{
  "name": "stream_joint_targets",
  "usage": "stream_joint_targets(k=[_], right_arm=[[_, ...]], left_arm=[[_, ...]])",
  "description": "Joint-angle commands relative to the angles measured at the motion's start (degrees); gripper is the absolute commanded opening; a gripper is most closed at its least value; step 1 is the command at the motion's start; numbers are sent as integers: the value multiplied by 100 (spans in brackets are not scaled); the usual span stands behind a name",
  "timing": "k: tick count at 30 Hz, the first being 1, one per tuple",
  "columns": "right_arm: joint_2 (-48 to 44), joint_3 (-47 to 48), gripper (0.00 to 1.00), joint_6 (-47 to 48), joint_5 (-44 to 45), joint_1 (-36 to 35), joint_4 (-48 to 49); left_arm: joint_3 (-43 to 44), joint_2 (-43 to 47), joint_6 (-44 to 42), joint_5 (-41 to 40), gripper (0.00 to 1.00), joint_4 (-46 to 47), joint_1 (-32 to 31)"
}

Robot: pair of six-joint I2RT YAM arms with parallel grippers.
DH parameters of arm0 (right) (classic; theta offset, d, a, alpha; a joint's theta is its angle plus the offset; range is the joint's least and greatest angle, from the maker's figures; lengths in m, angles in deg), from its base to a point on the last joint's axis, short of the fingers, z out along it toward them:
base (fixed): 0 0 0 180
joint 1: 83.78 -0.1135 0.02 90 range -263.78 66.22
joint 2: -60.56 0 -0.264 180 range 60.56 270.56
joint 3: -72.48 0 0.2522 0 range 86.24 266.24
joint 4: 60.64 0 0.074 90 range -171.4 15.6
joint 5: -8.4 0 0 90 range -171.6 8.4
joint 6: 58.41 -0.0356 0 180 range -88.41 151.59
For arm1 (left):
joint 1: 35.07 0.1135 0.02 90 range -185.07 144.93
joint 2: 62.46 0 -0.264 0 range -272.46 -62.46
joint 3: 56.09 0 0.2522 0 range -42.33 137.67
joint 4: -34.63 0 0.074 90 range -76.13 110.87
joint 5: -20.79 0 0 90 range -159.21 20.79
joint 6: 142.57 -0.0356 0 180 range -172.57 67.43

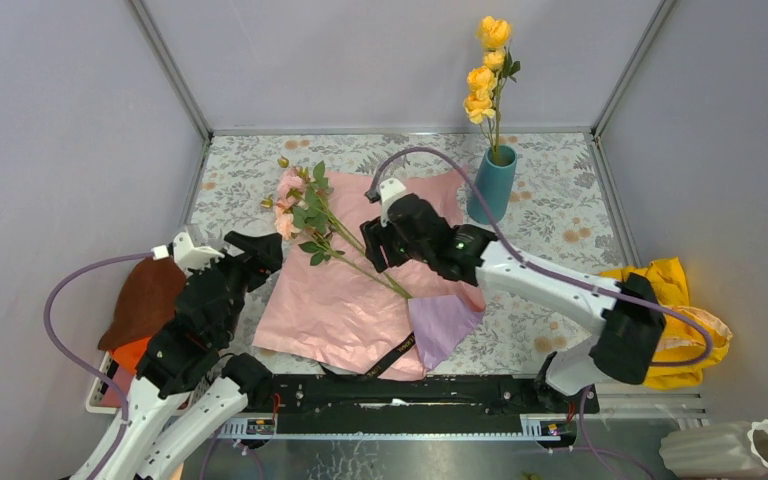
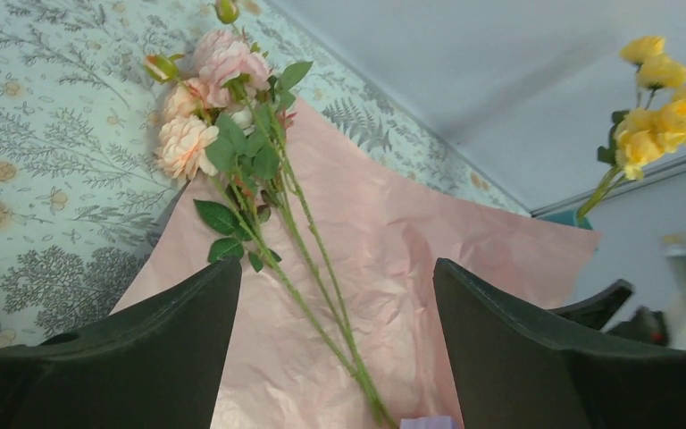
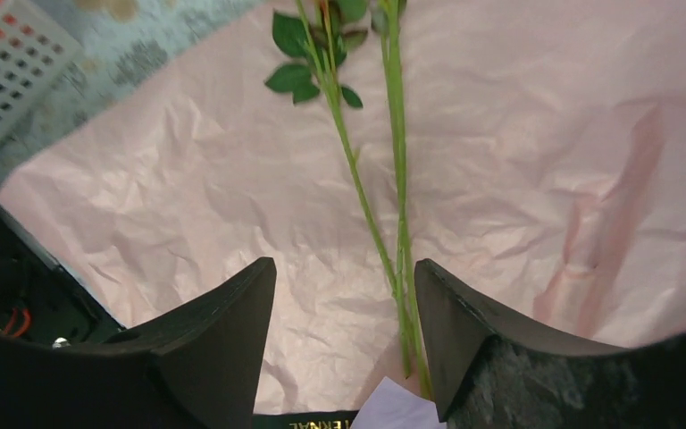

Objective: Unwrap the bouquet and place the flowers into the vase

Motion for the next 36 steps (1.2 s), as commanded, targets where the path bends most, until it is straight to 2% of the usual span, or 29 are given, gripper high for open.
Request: stream_joint_targets(k=[1, 9, 17, 29, 36], right_arm=[[556, -129, 64, -299, 192, -107, 24], [2026, 329, 60, -347, 703, -107, -131], [2778, 715, 41, -248, 969, -98, -249], [2936, 741, 1, -332, 1186, -98, -316], [2087, 646, 0, -438, 1097, -107, -288]], left_arm=[[-89, -178, 87, -111, 86, -32, -6], [-138, -168, 63, 6, 86, -19, -3], [-256, -41, 18, -102, 88, -29, -4], [-409, -129, 82, 60, 89, 60, -3], [-595, -572, 241, 721, 94, 570, -3]])
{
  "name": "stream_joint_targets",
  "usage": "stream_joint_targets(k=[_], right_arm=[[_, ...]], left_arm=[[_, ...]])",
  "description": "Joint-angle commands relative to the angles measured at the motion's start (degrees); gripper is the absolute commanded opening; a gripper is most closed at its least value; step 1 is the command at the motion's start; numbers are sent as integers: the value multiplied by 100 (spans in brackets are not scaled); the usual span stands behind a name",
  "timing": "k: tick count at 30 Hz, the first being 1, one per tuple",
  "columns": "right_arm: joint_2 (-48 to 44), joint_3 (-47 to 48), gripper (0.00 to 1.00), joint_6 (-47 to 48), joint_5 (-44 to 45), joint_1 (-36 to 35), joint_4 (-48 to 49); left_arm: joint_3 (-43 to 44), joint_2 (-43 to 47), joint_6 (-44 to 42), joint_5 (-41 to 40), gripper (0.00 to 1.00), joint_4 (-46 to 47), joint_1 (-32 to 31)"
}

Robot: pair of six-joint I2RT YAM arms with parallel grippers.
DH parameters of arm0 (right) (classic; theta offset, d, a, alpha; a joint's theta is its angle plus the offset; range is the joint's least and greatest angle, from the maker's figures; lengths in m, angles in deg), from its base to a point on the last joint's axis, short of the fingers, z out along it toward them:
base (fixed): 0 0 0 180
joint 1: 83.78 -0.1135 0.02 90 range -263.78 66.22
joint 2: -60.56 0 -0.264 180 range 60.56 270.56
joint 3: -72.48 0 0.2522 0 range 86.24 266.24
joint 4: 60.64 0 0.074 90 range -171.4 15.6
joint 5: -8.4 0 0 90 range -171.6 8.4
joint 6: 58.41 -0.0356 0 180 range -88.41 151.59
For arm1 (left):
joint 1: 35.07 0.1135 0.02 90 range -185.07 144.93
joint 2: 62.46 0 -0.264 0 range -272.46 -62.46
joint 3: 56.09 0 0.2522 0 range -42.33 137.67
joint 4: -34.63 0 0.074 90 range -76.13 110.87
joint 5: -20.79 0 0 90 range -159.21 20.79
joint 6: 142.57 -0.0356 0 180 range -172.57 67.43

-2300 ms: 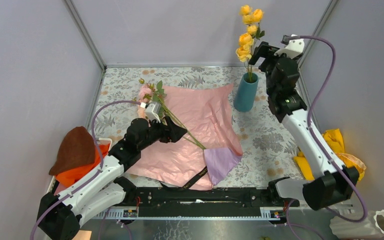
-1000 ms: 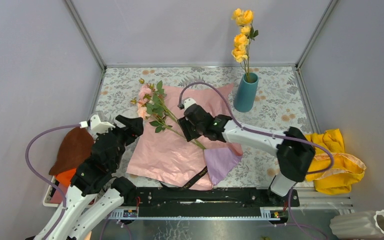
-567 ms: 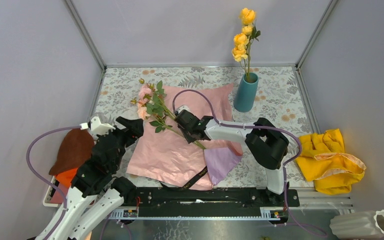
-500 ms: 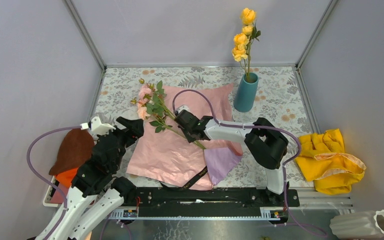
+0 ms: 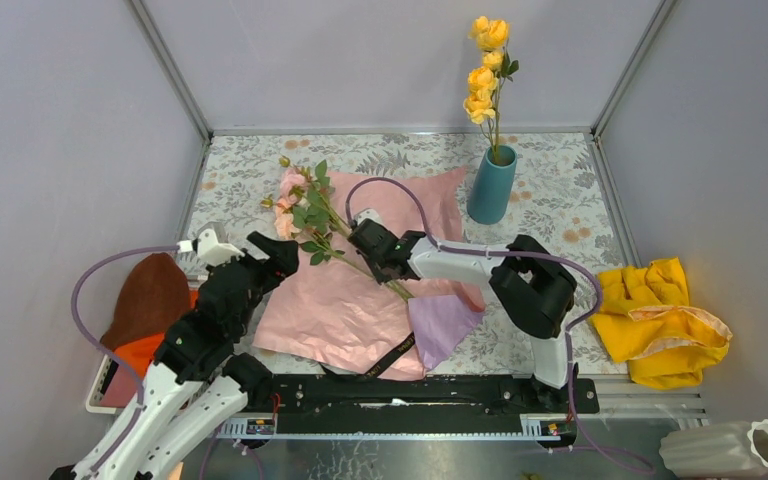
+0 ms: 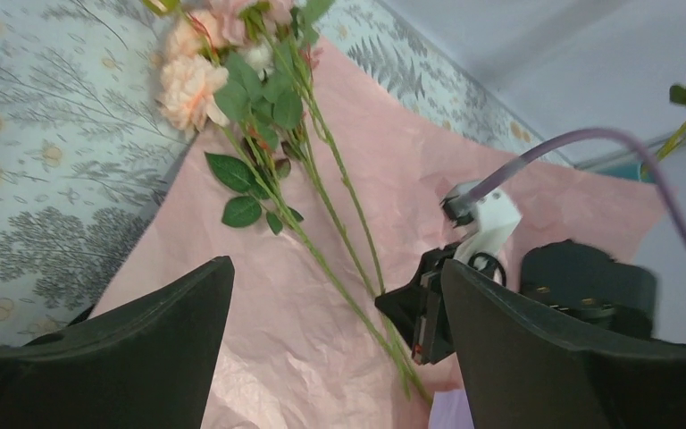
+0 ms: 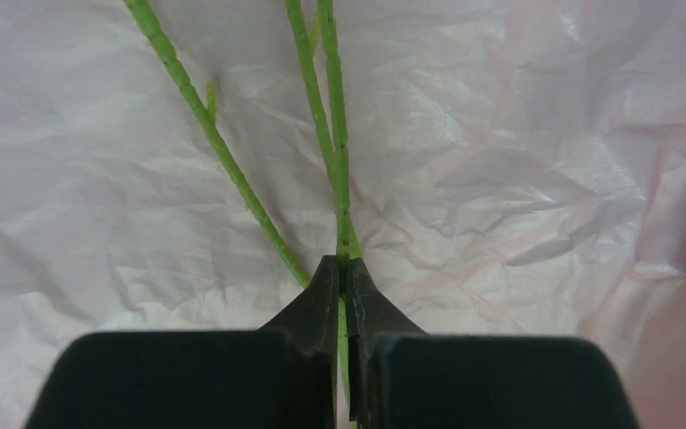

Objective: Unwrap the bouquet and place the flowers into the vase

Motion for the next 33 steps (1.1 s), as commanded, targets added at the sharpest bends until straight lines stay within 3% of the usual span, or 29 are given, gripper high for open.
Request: stream_joint_targets(k=[1, 10, 18, 27, 33], right_arm=[[-1008, 84, 0, -161, 37, -26, 54], [-2221, -481, 0, -279, -1320, -25, 476], [-2738, -999, 0, -511, -1915, -25, 947], [-3114, -1280, 0, -690, -2077, -53, 1238], [-3193, -1375, 0, -638, -1807, -53, 1168]], left_arm=[[-224, -370, 187, 624, 94, 740, -5], [-705, -1233, 356, 2032, 95, 2646, -6], [-1040, -1566, 491, 2713, 95, 4135, 19], [-1167, -2075, 750, 3214, 91, 4430, 38], [-1016, -1913, 1074, 3030, 83, 3435, 43]])
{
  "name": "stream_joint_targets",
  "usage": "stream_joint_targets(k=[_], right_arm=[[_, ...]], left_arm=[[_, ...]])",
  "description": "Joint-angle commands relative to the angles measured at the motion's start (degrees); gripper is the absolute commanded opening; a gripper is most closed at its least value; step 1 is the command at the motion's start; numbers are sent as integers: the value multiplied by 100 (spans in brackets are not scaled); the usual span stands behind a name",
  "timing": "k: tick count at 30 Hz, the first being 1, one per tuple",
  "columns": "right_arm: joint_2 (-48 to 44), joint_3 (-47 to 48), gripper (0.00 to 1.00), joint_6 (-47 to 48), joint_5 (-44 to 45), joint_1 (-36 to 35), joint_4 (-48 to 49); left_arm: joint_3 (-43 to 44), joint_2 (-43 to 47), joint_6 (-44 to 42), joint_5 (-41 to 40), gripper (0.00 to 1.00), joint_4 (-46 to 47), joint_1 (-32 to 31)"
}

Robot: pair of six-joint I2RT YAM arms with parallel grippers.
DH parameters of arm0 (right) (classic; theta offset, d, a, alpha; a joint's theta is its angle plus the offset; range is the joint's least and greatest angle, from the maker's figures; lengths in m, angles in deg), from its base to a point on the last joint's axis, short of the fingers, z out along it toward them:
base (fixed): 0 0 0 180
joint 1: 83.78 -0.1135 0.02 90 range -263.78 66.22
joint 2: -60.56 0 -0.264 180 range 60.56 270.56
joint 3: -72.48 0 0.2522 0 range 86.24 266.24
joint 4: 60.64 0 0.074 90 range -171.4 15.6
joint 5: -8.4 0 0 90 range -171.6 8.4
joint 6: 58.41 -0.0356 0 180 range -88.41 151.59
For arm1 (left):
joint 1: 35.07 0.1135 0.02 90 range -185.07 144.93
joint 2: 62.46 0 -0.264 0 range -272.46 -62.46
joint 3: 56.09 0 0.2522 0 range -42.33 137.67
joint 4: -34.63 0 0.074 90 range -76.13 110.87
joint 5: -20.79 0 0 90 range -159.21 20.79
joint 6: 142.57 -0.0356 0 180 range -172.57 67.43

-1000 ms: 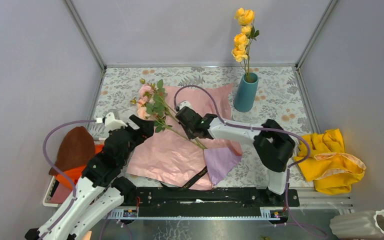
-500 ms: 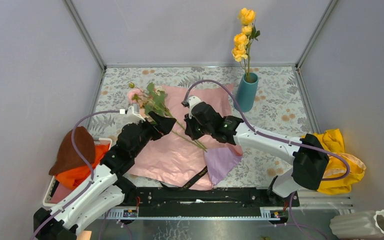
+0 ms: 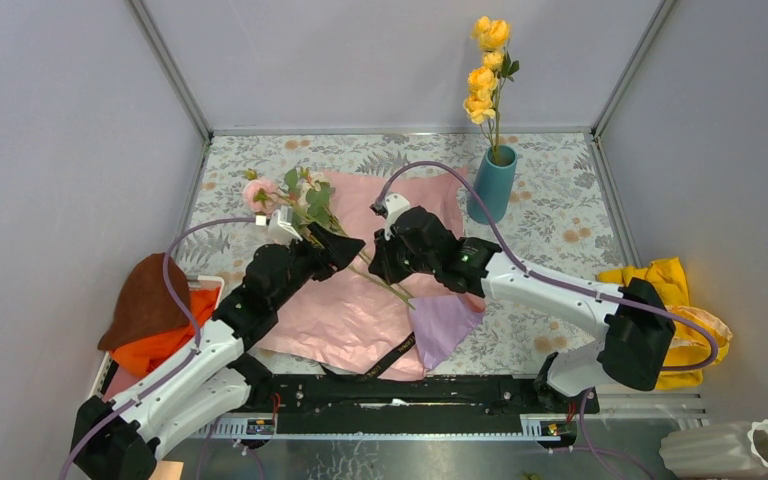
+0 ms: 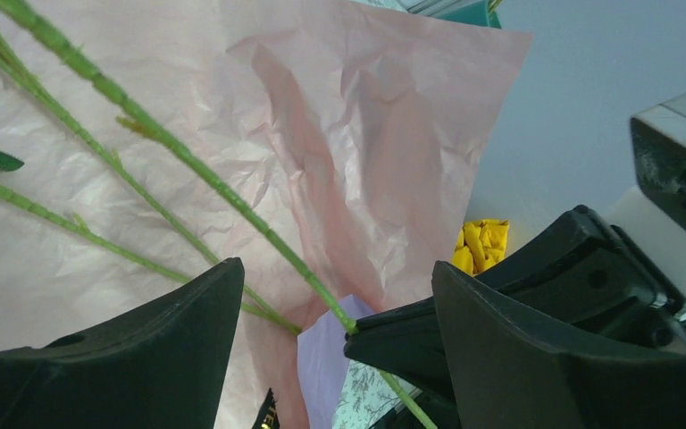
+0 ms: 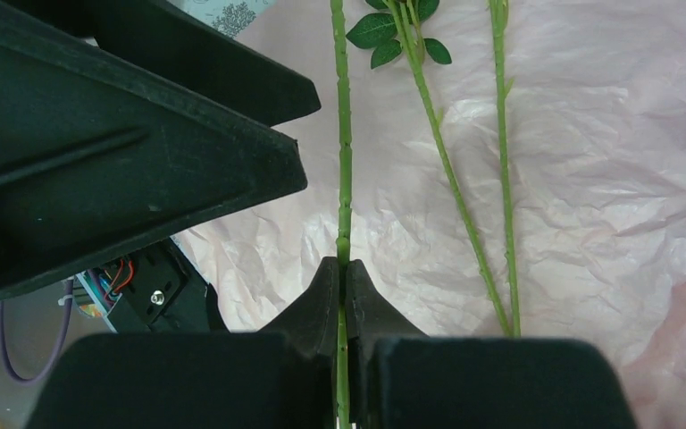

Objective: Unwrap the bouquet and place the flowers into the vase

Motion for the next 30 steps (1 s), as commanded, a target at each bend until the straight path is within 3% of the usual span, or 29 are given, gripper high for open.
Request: stream_joint_targets(k=[1, 8, 15, 19, 24, 30], right_arm=[[-217, -63, 0, -21, 178, -46, 289], [-193, -78, 0, -101, 14, -78, 442], [-423, -125, 0, -149, -127, -186, 518], [-407, -167, 0, -179, -153, -221, 535], [-366, -280, 0, -257, -179, -257, 617], [-411, -306, 0, -288, -214, -279, 591]], left_arm=[[107, 194, 334, -113, 83, -559, 37], [-233, 196, 553, -188, 83, -328, 36], [-268, -526, 480, -83, 77, 289, 45], [-186, -855, 430, -30, 65, 566, 53], [-27, -1011, 255, 144, 38, 557, 54], [6, -846, -46, 102, 32, 404, 54]])
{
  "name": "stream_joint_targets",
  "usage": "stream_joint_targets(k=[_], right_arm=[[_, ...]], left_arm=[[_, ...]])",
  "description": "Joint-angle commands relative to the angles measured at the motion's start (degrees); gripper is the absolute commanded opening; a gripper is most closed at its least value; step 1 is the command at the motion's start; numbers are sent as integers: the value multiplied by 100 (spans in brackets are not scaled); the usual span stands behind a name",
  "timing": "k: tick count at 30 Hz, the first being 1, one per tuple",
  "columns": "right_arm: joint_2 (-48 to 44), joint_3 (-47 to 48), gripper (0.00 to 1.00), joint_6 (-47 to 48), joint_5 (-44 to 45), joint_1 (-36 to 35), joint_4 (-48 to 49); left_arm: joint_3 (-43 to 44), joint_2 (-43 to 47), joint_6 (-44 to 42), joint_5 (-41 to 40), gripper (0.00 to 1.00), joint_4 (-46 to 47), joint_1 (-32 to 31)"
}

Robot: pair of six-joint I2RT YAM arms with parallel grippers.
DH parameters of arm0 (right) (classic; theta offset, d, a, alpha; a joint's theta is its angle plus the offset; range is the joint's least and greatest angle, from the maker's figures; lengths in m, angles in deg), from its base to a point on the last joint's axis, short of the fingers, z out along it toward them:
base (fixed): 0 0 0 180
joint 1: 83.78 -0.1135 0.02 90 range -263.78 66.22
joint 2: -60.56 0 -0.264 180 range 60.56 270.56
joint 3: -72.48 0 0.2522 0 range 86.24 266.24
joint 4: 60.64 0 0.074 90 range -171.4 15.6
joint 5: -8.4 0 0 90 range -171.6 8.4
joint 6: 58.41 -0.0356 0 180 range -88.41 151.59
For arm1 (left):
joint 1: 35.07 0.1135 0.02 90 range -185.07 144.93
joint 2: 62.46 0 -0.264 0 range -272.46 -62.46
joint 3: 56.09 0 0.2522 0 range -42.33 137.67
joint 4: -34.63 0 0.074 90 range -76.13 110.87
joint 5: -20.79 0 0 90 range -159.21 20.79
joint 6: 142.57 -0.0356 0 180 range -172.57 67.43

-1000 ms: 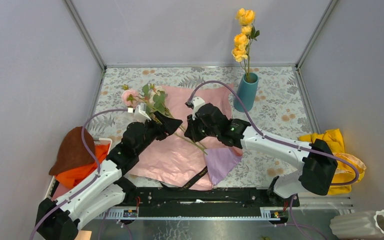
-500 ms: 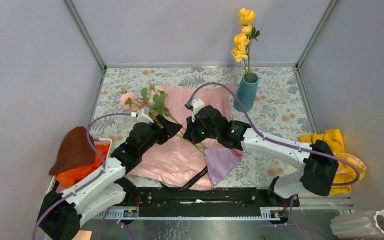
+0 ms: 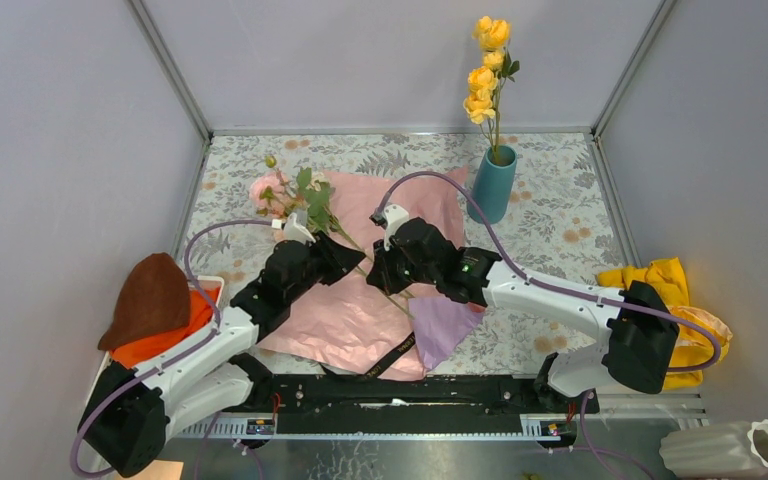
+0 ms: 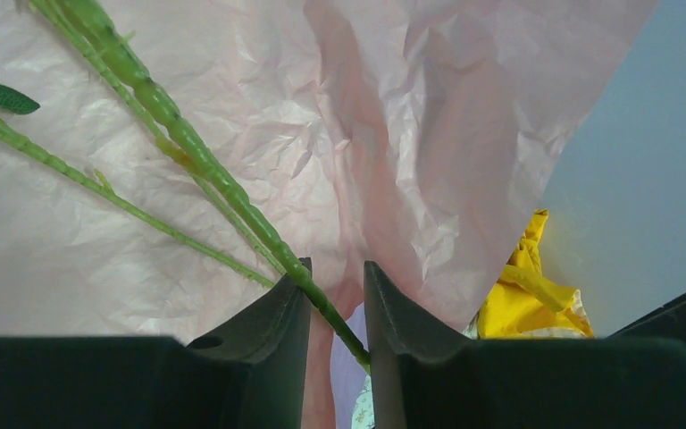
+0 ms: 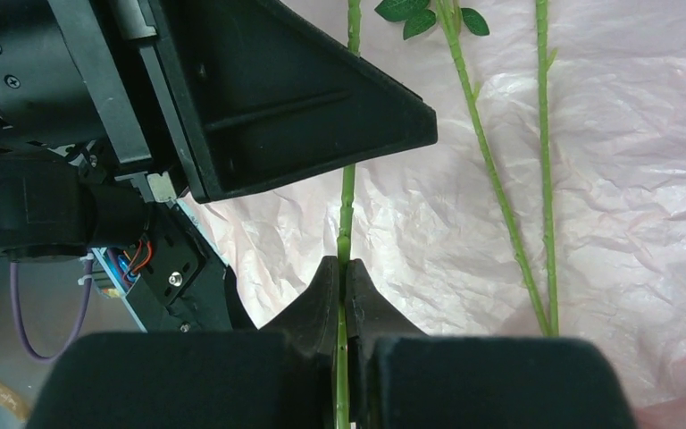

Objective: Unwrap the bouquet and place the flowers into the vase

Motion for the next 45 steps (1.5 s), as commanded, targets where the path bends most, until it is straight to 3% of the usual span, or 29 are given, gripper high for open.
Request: stream_joint_targets(k=[1, 3, 6, 10, 15, 22, 31, 35, 45], right_arm=[[-257, 89, 0, -60, -147, -58, 304], [-345, 144, 6, -38, -65, -61, 184], [-625, 243, 25, 66, 175, -63, -11], [-1112, 445, 42, 289, 733, -63, -303], [-1245, 890, 57, 456, 1363, -63, -504], [-347, 2147, 60, 631, 2319, -43, -1010], [929, 2929, 53, 263, 1723, 425, -1231], [1023, 2638, 50, 80, 1519, 489, -1110], [251, 1031, 53, -594, 1530, 508, -834]], left_arm=[[168, 171, -492, -18, 31, 97, 44], [175, 259, -651, -26, 29, 37, 47], [127, 398, -995, 80, 28, 81, 43], [66, 544, -1456, 466, 27, 170, 43], [24, 728, -1851, 920, 28, 194, 34], [-135, 1039, -1997, 1422, 28, 353, 26], [-283, 1378, -1976, 1489, 28, 325, 17], [-323, 1379, -1958, 1461, 29, 316, 21], [-326, 1292, -2063, 1296, 33, 60, 21]])
